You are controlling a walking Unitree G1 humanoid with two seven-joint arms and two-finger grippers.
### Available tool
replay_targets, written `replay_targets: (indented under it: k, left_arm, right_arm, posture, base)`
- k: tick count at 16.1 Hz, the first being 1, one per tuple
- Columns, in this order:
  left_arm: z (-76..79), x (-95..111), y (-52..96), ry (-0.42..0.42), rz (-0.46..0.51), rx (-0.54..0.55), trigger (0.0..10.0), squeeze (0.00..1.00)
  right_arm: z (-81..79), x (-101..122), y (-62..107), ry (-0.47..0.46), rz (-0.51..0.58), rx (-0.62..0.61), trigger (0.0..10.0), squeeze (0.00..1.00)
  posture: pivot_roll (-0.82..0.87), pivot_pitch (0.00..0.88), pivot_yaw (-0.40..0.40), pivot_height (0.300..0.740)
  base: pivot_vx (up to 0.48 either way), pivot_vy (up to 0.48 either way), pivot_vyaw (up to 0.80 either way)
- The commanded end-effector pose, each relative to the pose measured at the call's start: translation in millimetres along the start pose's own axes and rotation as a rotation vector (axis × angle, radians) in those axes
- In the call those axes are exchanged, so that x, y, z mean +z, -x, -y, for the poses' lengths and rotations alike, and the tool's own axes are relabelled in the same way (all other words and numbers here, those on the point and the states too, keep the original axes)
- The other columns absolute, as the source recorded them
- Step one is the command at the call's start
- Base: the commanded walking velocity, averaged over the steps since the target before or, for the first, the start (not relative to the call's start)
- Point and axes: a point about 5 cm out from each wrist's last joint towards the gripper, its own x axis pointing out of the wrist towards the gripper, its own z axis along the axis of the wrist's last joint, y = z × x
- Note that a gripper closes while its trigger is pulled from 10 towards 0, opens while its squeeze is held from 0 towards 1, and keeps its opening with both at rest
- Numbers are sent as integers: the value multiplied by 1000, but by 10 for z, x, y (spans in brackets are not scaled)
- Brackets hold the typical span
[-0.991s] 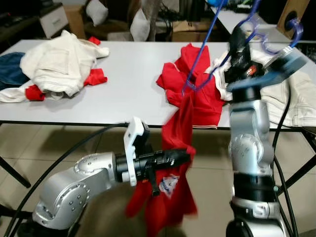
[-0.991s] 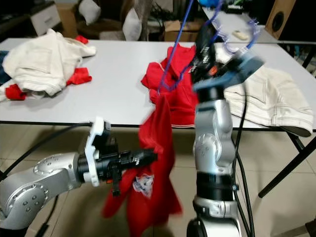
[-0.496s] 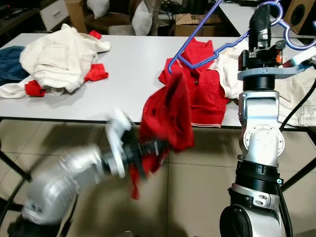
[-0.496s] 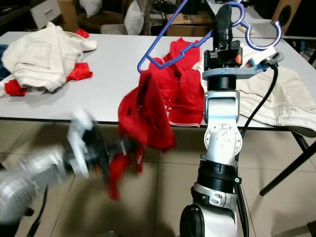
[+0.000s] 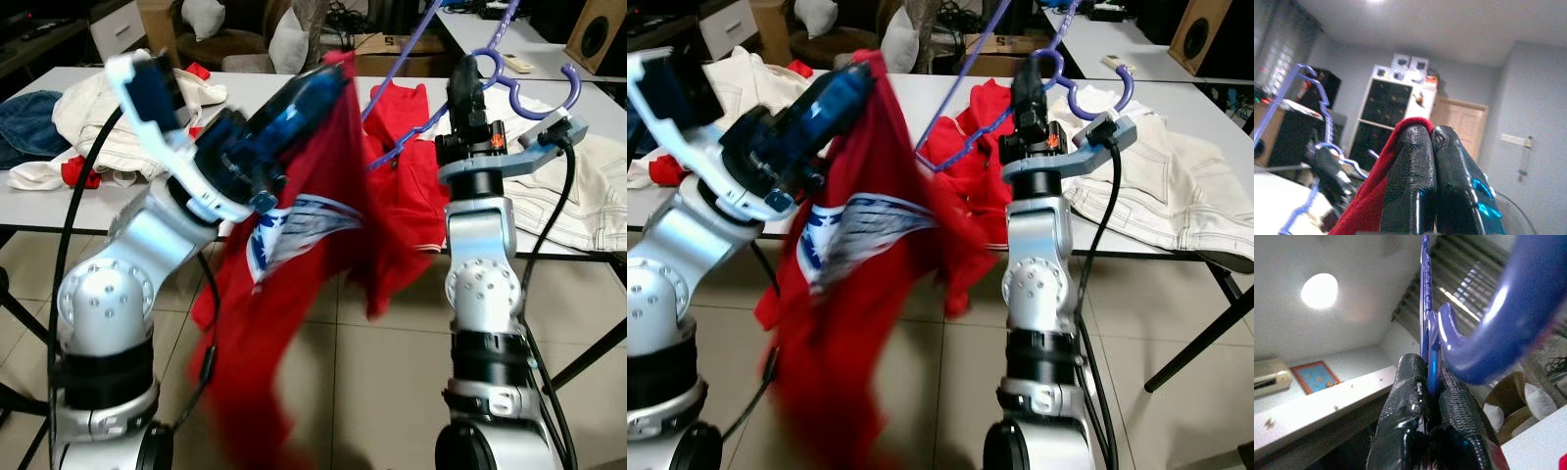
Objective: Hang hanger
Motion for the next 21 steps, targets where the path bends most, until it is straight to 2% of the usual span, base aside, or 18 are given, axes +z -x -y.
replay_targets:
  k: [1, 2, 3, 4, 5, 6, 7, 10, 11, 12, 13, 14, 15, 16, 18, 21]
  left_arm:
    - [38, -15, -51, 25, -33, -42, 0, 0]
    - [39, -56, -45, 37, -66, -39, 0, 0]
    - [37, -163, 2, 51, -153, -23, 0, 0]
    - [23, -271, 91, 38, -258, 7, 0, 0]
    - [-1, -328, 166, 19, -321, 45, 0, 0]
    - [-64, -370, 287, -9, -370, 126, 0, 0]
    - [-146, -393, 492, -60, -424, 247, 0, 0]
    - [-264, -318, 773, -164, -446, 449, 0, 0]
    - [-317, -311, 874, -215, -452, 540, 1059, 0]
    - [-376, -326, 950, -258, -441, 619, 4078, 0]
    - [-414, -360, 974, -305, -430, 670, 6549, 0]
    - [-421, -374, 975, -318, -422, 682, 8235, 0]
    - [-421, -374, 975, -318, -422, 682, 8235, 0]
    - [-498, -515, 1048, -352, -464, 778, 10000, 0]
    - [-544, -761, 1145, -390, -462, 897, 10000, 0]
    - [-554, -810, 1124, -456, -447, 926, 10000, 0]
  right_arm:
    - [-80, -31, -99, -103, 58, -12, 10000, 0]
    - [-88, -22, -141, -167, 90, -26, 10000, 0]
    - [-81, 29, -212, -249, 143, -50, 10000, 0]
    - [-75, 75, -261, -254, 163, -55, 10000, 0]
    - [-83, 98, -278, -205, 157, -45, 10000, 0]
    - [-92, 111, -280, -67, 94, -17, 10000, 0]
    - [-121, 109, -220, 142, -15, 39, 10000, 0]
    - [-125, 130, 47, 292, -198, 87, 10000, 0]
    - [-117, 147, 196, 385, -289, 111, 10000, 0]
    - [-95, 172, 344, 433, -356, 107, 10000, 0]
    - [-42, 210, 483, 516, -415, 87, 10000, 0]
    - [-23, 221, 530, 549, -436, 83, 10000, 0]
    - [-23, 221, 530, 549, -436, 83, 10000, 0]
    - [65, 259, 720, 653, -502, 39, 10000, 0]
    - [152, 234, 1074, 737, -608, -45, 10000, 0]
    - [215, 252, 1161, 790, -605, -150, 10000, 0]
  posture:
    - [-32, 0, 55, 740]
    - [-30, 0, 62, 740]
    - [-30, 0, 64, 740]
    - [-30, 0, 64, 740]
    - [-28, 0, 69, 740]
    - [-32, 0, 69, 740]
    - [-38, 0, 63, 740]
    - [-48, 0, 43, 740]
    - [-54, 0, 37, 740]
    - [-60, 0, 29, 740]
    - [-64, 0, 24, 740]
    - [-66, 0, 21, 740]
    - [-66, 0, 21, 740]
    - [-79, 0, 21, 740]
    - [-100, 0, 19, 740]
    - [-107, 0, 10, 740]
  base:
    - [0, 0, 0]
    - [0, 0, 0]
    - [0, 0, 0]
    - [0, 0, 0]
    - [0, 0, 0]
    - [0, 0, 0]
    - [0, 0, 0]
    - [0, 0, 0]
    - [0, 0, 0]
    - [0, 0, 0]
    - [0, 0, 0]
    - [0, 0, 0]
    - [0, 0, 0]
    - [0, 0, 0]
    - [0, 0, 0]
    - [0, -84, 0]
